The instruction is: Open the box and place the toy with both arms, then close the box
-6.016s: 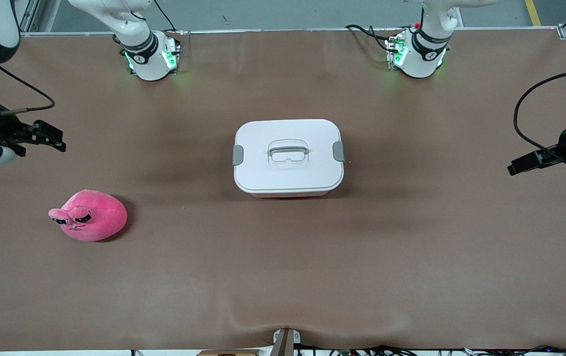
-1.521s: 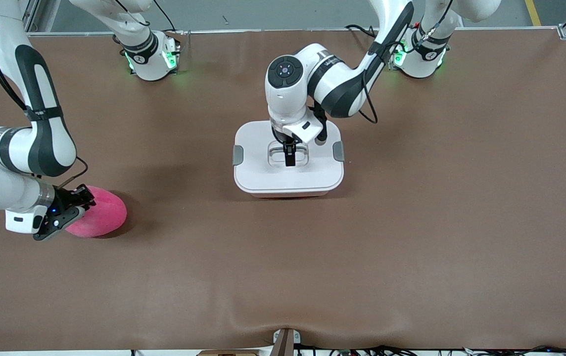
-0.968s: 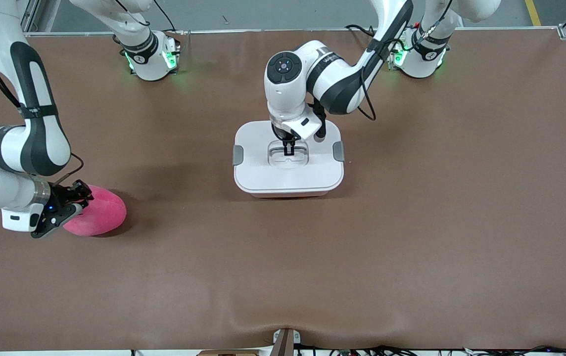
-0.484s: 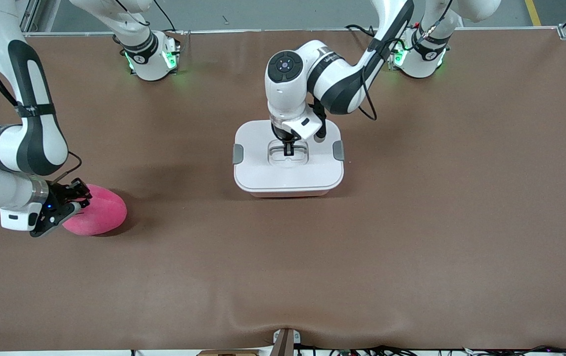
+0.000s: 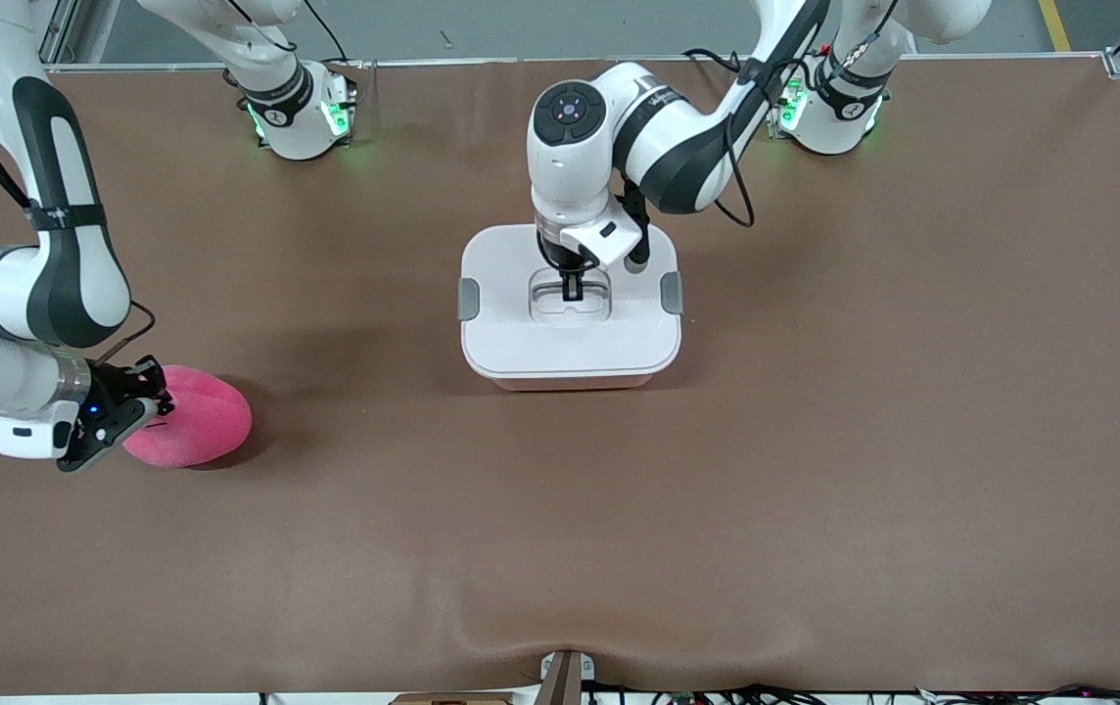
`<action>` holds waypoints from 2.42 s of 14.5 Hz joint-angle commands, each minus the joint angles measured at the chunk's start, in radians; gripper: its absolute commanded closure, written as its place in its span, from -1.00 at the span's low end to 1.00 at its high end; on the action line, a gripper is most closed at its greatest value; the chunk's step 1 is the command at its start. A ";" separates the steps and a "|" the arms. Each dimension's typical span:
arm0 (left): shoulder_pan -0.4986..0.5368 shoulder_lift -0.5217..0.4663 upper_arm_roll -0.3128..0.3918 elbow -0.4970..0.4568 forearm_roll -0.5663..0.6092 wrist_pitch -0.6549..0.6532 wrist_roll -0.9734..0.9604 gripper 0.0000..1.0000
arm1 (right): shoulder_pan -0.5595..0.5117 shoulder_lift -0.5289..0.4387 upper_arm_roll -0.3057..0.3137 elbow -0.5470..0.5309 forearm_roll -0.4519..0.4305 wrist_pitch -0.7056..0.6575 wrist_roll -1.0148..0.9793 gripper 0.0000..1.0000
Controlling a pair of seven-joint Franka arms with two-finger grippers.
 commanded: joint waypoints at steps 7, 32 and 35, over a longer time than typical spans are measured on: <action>0.009 -0.072 -0.005 -0.043 0.063 -0.025 -0.007 1.00 | 0.170 -0.058 0.017 0.135 -0.102 -0.143 -0.286 1.00; 0.361 -0.203 -0.008 -0.195 0.113 0.013 0.278 1.00 | 1.033 -0.098 0.017 0.164 -0.603 -0.573 -0.163 1.00; 0.403 -0.211 -0.011 -0.199 0.113 0.013 0.326 1.00 | 1.072 -0.045 0.015 0.218 -0.607 -0.615 -0.149 1.00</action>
